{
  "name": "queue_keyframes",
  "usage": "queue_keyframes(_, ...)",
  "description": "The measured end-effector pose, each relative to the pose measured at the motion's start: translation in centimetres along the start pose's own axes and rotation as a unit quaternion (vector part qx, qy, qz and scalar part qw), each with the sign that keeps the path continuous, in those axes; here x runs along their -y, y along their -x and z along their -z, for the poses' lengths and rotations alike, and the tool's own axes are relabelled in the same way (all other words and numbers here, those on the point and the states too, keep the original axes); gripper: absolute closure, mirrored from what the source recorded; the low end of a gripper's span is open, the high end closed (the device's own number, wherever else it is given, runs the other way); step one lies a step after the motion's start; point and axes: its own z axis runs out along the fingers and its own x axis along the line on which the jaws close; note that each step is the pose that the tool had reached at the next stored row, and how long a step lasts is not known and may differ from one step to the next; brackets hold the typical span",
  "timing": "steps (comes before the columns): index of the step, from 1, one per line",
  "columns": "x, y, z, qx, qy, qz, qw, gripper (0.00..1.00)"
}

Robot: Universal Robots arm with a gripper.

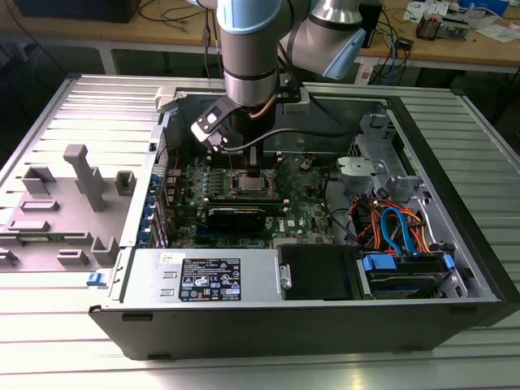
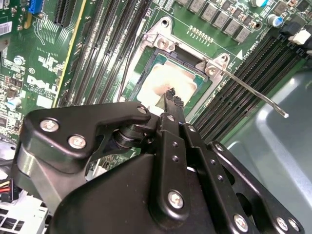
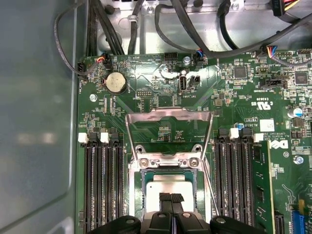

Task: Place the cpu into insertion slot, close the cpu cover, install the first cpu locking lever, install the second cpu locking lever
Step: 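Close the cpu cover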

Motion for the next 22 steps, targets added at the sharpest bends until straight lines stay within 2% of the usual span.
queue_keyframes(6, -0.05, -0.02, 0.63, 0.0000, 0.0000, 0.000, 1.00000, 0.89)
queue_keyframes(14, -0.06, -0.02, 0.78, 0.0001, 0.0000, 0.000, 1.00000, 0.89)
queue_keyframes(22, -0.11, -0.04, 1.34, 0.0000, 0.0000, 0.000, 1.00000, 0.89)
